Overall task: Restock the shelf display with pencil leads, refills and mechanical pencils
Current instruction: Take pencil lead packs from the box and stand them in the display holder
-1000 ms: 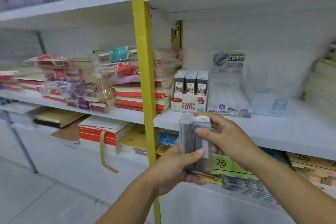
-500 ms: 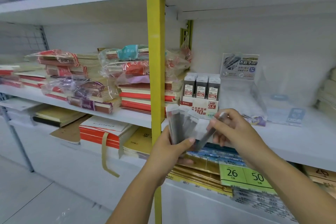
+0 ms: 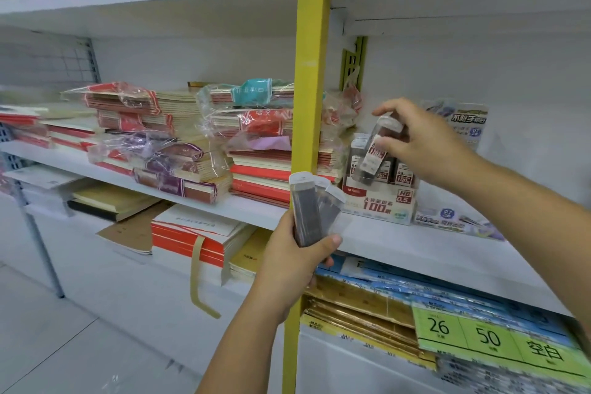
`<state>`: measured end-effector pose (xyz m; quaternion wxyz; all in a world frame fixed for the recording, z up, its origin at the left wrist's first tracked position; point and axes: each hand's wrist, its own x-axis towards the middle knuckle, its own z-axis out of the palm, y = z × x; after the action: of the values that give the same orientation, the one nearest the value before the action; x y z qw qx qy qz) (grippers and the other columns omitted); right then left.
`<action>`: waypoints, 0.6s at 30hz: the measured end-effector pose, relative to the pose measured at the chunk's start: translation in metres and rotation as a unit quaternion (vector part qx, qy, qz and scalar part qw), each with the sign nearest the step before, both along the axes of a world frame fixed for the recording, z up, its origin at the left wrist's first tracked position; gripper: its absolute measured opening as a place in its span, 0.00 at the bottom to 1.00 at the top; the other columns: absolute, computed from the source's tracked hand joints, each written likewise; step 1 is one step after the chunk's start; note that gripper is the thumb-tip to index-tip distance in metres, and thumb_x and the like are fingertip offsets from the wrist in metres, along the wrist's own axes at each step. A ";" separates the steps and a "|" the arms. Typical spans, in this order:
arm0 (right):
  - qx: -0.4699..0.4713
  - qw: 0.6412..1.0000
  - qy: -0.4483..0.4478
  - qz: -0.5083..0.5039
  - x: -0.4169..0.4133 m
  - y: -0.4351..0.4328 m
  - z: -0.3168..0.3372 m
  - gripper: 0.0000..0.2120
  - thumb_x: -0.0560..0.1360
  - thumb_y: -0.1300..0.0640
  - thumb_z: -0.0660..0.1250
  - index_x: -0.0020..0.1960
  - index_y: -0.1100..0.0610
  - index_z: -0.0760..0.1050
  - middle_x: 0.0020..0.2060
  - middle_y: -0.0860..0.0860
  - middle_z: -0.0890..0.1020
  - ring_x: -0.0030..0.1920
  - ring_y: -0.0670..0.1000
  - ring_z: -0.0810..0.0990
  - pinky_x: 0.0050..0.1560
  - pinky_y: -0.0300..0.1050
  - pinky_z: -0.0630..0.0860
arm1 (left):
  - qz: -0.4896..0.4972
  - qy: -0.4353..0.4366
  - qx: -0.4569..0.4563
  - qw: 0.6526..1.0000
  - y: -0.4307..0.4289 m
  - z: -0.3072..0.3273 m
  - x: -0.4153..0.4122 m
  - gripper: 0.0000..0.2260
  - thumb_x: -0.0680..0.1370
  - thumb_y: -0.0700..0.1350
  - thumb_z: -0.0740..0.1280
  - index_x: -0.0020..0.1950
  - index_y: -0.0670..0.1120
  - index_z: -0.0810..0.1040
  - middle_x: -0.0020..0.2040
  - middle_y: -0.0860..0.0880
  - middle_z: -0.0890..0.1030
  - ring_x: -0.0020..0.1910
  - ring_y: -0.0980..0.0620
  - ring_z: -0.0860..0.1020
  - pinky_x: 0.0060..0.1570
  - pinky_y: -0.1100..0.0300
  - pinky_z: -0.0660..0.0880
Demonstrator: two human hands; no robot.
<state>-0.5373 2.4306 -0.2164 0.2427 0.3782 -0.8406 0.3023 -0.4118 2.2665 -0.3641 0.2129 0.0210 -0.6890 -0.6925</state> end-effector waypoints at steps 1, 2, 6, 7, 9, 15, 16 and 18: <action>0.002 1.000 0.000 -0.006 -0.005 -0.005 -0.002 0.15 0.75 0.54 0.70 0.57 0.45 0.67 0.45 0.42 0.77 0.42 0.41 0.76 0.37 0.37 0.71 | -0.003 -0.001 -0.004 1.000 0.000 0.000 0.000 0.17 0.74 0.49 0.75 0.55 0.64 0.72 0.41 0.64 0.81 0.35 0.62 0.81 0.30 0.66 0.74; -0.002 1.000 0.001 -0.011 -0.009 -0.009 -0.003 0.16 0.75 0.54 0.71 0.55 0.45 0.66 0.43 0.41 0.77 0.40 0.38 0.75 0.34 0.35 0.69 | -0.004 -0.003 -0.007 1.000 0.000 0.001 0.000 0.17 0.74 0.49 0.75 0.55 0.64 0.72 0.41 0.65 0.81 0.35 0.62 0.81 0.30 0.67 0.74; -0.024 1.000 0.000 -0.008 -0.019 -0.017 0.000 0.17 0.73 0.54 0.72 0.51 0.44 0.64 0.42 0.40 0.77 0.41 0.38 0.76 0.33 0.36 0.70 | 0.001 -0.005 -0.010 1.000 -0.001 0.002 0.000 0.18 0.73 0.50 0.76 0.55 0.65 0.72 0.41 0.66 0.81 0.35 0.62 0.82 0.30 0.68 0.74; -0.025 1.000 0.002 -0.004 -0.021 -0.017 0.000 0.17 0.73 0.54 0.72 0.51 0.43 0.64 0.42 0.40 0.78 0.41 0.38 0.77 0.33 0.36 0.71 | 0.003 -0.004 -0.012 1.000 -0.001 0.002 0.001 0.18 0.73 0.50 0.76 0.54 0.65 0.72 0.41 0.65 0.81 0.35 0.62 0.82 0.30 0.67 0.74; -0.011 1.000 0.001 0.004 -0.024 -0.017 -0.004 0.17 0.73 0.54 0.72 0.51 0.42 0.64 0.42 0.39 0.78 0.41 0.37 0.77 0.34 0.34 0.70 | 0.006 -0.003 -0.015 1.000 -0.003 0.001 0.002 0.18 0.73 0.49 0.76 0.55 0.65 0.72 0.41 0.64 0.81 0.35 0.61 0.82 0.30 0.67 0.74; 0.069 0.996 0.050 -0.023 -0.036 -0.025 -0.025 0.14 0.71 0.53 0.75 0.52 0.47 0.72 0.42 0.41 0.73 0.47 0.47 0.75 0.43 0.38 0.66 | 0.012 -0.001 -0.011 1.000 -0.006 0.003 0.007 0.19 0.73 0.48 0.77 0.58 0.63 0.73 0.43 0.58 0.82 0.35 0.60 0.81 0.29 0.68 0.73; 0.092 0.989 0.105 -0.052 -0.037 -0.026 -0.027 0.14 0.70 0.52 0.75 0.53 0.48 0.75 0.44 0.43 0.70 0.52 0.50 0.72 0.48 0.41 0.65 | 0.012 -0.002 -0.010 1.000 -0.006 0.003 0.007 0.20 0.73 0.48 0.77 0.59 0.62 0.73 0.44 0.57 0.81 0.35 0.60 0.81 0.29 0.68 0.73; 0.111 0.974 0.171 -0.099 -0.038 -0.023 -0.028 0.15 0.71 0.49 0.74 0.57 0.50 0.79 0.47 0.46 0.68 0.56 0.52 0.67 0.53 0.46 0.62 | 0.010 -0.006 -0.011 1.000 -0.005 0.004 0.008 0.20 0.72 0.49 0.77 0.59 0.63 0.73 0.43 0.59 0.81 0.35 0.60 0.81 0.29 0.67 0.73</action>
<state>-0.5753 2.4076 -0.2446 0.3686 0.3633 -0.8482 0.1125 -0.4040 2.2615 -0.3605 0.2158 0.0296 -0.6978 -0.6824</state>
